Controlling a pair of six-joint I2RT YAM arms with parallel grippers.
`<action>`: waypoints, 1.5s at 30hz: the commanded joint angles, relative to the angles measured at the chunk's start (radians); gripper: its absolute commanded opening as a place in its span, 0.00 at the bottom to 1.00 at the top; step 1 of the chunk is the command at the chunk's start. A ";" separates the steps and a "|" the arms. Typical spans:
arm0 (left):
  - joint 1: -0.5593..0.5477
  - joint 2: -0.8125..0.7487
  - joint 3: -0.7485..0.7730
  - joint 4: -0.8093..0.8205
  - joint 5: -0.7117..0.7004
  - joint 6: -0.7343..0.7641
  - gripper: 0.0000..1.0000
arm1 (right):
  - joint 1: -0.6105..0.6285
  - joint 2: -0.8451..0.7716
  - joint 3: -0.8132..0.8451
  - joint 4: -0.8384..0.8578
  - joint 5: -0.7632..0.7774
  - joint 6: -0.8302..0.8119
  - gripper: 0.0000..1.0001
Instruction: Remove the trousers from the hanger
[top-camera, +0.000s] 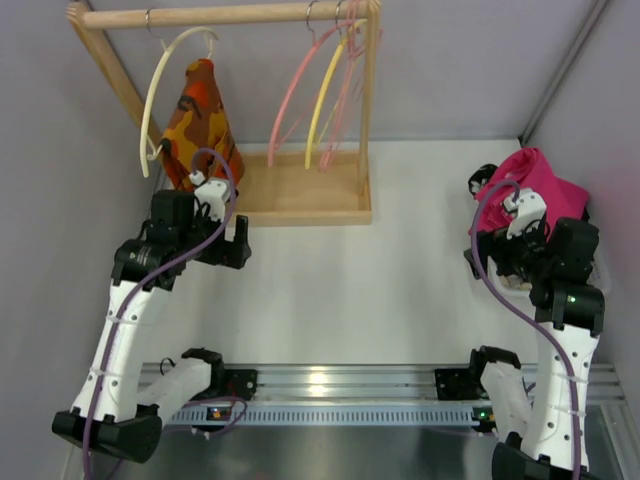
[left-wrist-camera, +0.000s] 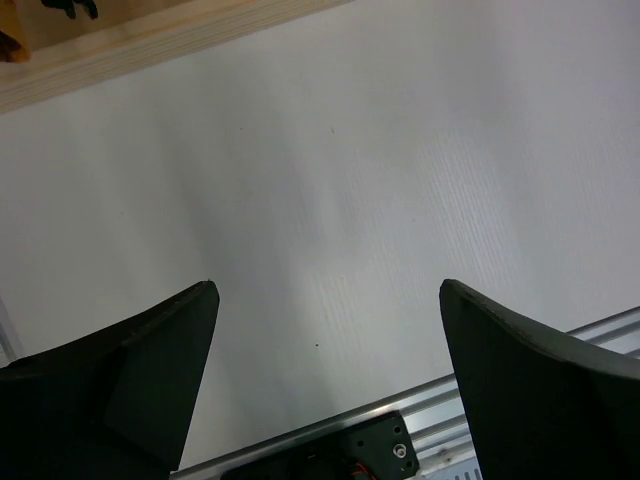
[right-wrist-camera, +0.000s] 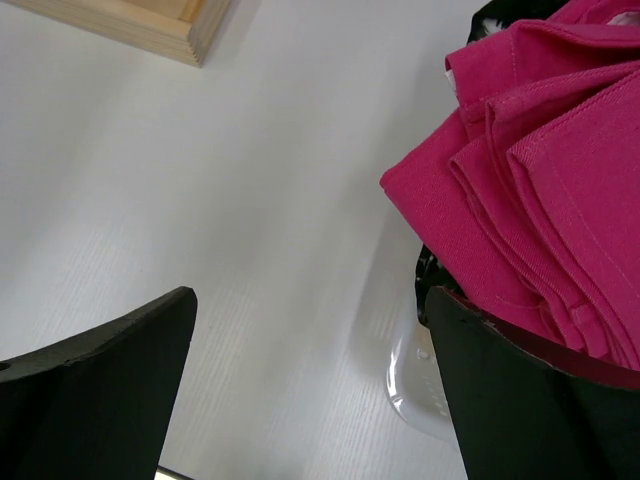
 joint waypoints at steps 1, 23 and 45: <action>0.001 -0.019 0.102 0.009 0.021 0.031 0.99 | -0.012 0.005 0.011 0.012 -0.027 0.008 0.99; 0.098 0.349 0.813 0.258 -0.107 -0.290 0.92 | -0.010 0.020 0.019 -0.009 -0.024 -0.001 0.99; 0.228 0.392 0.845 0.385 -0.423 -0.129 0.90 | -0.010 0.026 -0.009 0.003 -0.027 0.005 0.99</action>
